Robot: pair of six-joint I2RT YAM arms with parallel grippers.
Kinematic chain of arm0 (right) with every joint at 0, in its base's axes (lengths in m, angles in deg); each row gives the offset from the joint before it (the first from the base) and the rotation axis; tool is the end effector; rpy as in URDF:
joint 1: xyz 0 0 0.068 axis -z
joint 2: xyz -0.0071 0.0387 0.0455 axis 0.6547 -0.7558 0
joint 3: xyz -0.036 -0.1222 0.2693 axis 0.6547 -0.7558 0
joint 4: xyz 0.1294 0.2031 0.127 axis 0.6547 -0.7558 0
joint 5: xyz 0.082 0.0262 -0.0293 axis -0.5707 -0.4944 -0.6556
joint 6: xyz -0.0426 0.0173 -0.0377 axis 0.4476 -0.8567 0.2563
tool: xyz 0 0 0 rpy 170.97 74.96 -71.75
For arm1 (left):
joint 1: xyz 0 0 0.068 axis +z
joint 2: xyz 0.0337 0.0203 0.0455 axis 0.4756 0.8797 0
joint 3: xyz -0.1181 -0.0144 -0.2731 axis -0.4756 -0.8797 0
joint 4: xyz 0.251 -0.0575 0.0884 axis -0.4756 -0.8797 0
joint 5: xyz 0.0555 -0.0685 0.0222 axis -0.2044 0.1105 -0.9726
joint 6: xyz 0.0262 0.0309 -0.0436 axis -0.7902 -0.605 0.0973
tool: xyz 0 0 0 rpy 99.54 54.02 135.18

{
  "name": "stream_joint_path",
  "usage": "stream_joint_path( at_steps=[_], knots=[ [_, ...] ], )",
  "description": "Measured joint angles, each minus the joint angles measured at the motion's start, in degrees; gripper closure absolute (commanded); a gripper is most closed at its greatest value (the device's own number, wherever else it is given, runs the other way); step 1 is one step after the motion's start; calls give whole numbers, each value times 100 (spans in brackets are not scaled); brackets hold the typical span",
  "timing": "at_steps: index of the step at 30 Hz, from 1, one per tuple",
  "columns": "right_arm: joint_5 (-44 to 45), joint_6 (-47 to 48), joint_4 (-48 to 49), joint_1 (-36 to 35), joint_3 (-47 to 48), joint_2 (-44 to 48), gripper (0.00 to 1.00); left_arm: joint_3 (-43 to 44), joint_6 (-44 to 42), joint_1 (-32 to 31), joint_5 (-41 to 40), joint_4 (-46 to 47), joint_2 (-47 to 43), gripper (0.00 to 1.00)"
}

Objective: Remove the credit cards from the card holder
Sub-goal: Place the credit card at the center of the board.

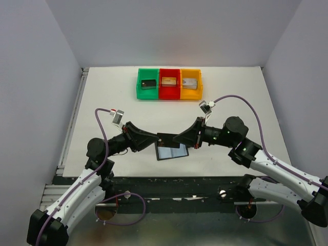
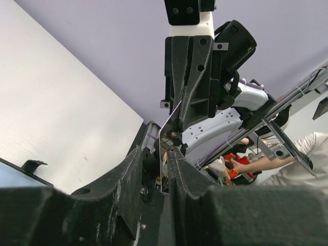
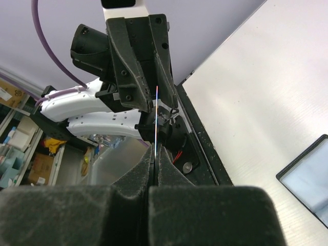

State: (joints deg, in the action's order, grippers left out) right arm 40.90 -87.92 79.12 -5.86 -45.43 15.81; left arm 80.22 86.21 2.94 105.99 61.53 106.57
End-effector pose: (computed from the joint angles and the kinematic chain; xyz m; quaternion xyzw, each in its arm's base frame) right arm 0.1344 0.1740 0.3407 -0.2013 0.6751 0.6110 0.3611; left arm 0.1204 -0.0889 0.2932 0.1045 0.5905 -0.6807 0.4207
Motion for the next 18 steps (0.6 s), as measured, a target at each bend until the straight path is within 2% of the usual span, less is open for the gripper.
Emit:
stream_joint_path(
  at_steps=[5, 9, 11, 12, 13, 15, 17, 18],
  knots=[
    [-17, 0, 2, 0, 13, -2, 100, 0, 33, 0, 72, 26, 114, 74],
    [-22, -2, 4, 0, 20, -24, 99, 0, 68, 0, 138, 94, 181, 88],
    [-24, -2, 7, 0, 20, -46, 99, 0, 96, 0, 173, 151, 192, 100],
    [-22, -2, 7, 2, 20, -52, 99, -2, 94, 0, 184, 181, 192, 100],
    [-22, -2, 7, 2, 20, -52, 95, -2, 114, 0, 195, 192, 192, 100],
    [-24, -2, 0, 11, 20, -52, 57, -15, 122, 0, 212, 236, 190, 100],
    [-20, -52, -70, 26, 26, -52, 23, -31, 127, 0, 212, 238, 173, 100],
    [-13, -42, -136, 28, 44, -50, 0, -42, 127, 0, 212, 234, 164, 100]
  ],
)
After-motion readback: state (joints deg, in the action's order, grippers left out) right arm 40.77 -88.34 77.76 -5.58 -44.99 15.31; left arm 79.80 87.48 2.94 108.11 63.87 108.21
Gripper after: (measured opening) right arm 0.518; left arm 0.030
